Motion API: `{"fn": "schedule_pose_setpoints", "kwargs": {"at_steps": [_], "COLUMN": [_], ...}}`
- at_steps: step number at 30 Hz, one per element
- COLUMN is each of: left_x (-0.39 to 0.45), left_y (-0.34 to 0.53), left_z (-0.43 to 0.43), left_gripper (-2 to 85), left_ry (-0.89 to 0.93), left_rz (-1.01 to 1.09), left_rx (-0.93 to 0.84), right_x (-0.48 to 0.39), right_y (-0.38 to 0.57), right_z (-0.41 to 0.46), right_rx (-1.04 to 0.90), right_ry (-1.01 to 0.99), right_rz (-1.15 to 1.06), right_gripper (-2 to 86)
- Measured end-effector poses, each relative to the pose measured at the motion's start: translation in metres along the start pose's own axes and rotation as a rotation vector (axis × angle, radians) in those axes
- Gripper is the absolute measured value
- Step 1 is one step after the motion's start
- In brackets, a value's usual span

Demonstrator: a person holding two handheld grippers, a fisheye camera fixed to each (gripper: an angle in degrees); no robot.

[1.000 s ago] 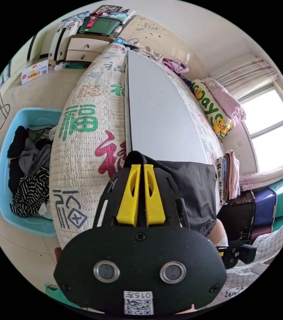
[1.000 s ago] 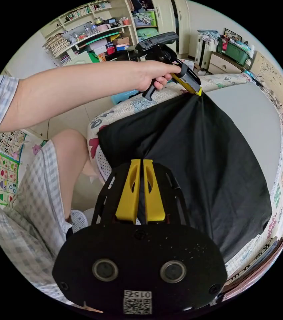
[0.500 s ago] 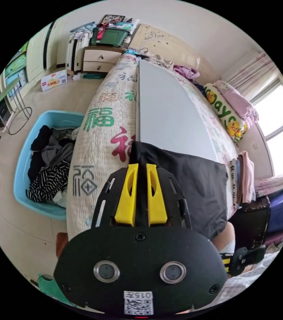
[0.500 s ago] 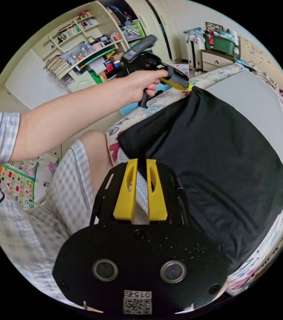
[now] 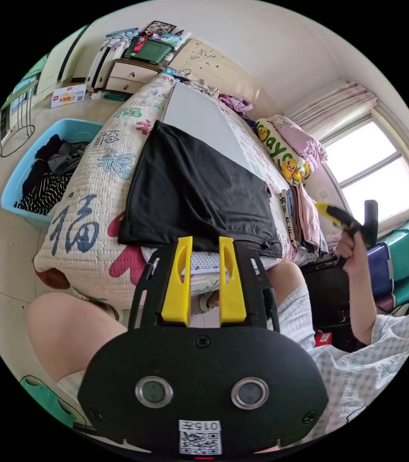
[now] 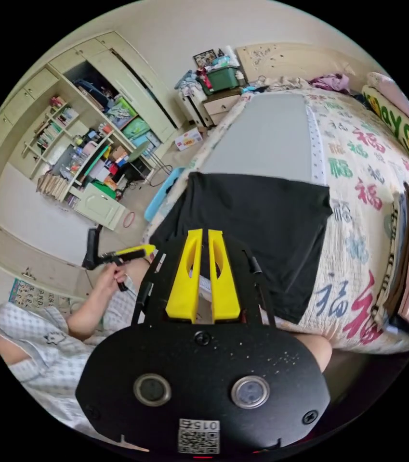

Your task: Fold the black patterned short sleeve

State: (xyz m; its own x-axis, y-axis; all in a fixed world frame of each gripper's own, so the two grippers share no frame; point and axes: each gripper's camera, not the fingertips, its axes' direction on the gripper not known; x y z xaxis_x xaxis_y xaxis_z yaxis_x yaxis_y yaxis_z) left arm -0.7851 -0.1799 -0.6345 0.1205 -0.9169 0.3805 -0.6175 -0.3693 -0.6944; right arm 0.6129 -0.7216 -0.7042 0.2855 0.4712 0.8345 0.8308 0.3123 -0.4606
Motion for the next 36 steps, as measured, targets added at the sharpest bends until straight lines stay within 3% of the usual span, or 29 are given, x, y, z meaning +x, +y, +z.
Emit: {"fn": "schedule_pose_setpoints", "kwargs": {"at_steps": [3,6,11,19,24,29,32,36], "left_x": [0.013,0.036,0.067,0.095,0.098,0.088,0.087,0.087], "left_y": [0.005,0.008,0.028,0.054,0.067,0.063,0.053,0.038], "left_z": [-0.007,-0.017,-0.034,-0.042,-0.038,-0.012,0.007,0.038], "left_gripper": [8.7,8.6,8.4,8.2,8.2,8.2,8.4,9.6], "left_ry": [0.012,0.009,0.0,0.012,0.001,0.011,0.006,-0.017], "left_rz": [0.023,0.088,0.157,0.194,0.171,0.09,0.073,0.057], "left_rx": [-0.004,0.005,0.052,0.09,0.102,0.077,0.063,0.023], "right_x": [-0.008,-0.017,-0.1,-0.223,-0.237,-0.277,-0.272,-0.206], "right_y": [-0.072,-0.134,-0.144,-0.092,-0.087,-0.108,-0.109,-0.066], "right_z": [-0.058,-0.123,-0.248,-0.335,-0.332,-0.292,-0.231,-0.083], "right_rx": [0.046,0.074,0.284,0.399,0.51,0.512,0.419,0.196], "right_ry": [-0.042,-0.146,-0.302,0.01,0.056,0.055,0.034,0.044], "right_rz": [-0.022,0.111,0.045,-0.165,-0.088,-0.258,-0.398,-0.566], "right_gripper": [2.1,1.0,-0.1,-0.5,-0.5,-0.3,0.0,2.4]}}
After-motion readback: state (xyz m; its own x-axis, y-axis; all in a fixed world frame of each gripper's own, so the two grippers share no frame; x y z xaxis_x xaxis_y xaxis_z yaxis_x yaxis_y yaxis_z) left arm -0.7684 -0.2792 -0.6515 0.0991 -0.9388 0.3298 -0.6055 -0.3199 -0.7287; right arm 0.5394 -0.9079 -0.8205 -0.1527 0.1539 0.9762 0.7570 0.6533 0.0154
